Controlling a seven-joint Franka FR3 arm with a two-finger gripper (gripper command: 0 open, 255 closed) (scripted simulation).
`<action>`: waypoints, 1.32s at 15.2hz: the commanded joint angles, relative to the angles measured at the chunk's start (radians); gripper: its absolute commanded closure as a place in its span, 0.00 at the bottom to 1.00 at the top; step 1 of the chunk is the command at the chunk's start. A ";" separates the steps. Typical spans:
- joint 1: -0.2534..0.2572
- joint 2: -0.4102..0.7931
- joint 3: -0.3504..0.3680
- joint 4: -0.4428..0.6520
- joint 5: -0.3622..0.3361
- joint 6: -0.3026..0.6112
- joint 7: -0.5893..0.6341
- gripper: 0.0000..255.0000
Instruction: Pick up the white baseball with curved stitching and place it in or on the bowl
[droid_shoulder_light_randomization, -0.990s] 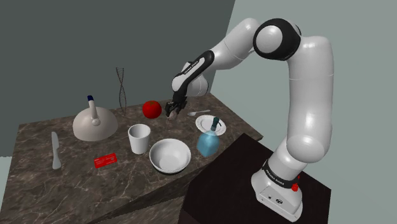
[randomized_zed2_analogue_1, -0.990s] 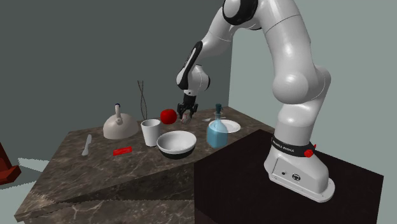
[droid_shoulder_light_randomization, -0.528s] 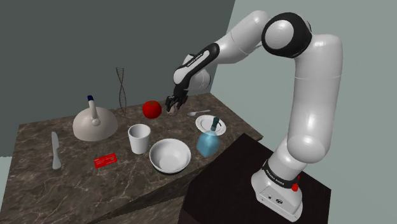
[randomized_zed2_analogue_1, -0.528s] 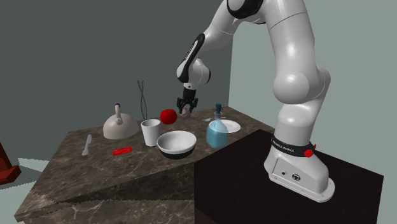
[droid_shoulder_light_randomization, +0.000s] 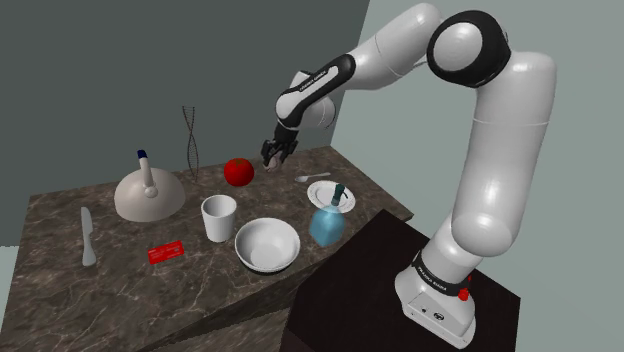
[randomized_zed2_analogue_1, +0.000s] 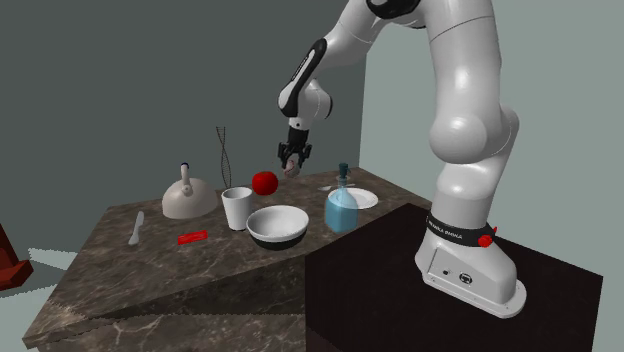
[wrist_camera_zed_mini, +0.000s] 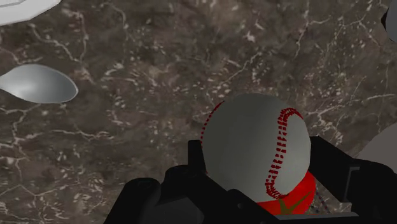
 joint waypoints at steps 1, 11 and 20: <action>0.004 -0.016 -0.004 0.006 -0.008 -0.021 0.011 1.00; 0.047 -0.155 -0.001 -0.090 -0.041 -0.055 0.088 1.00; 0.153 -0.354 0.072 -0.358 -0.074 0.038 0.283 1.00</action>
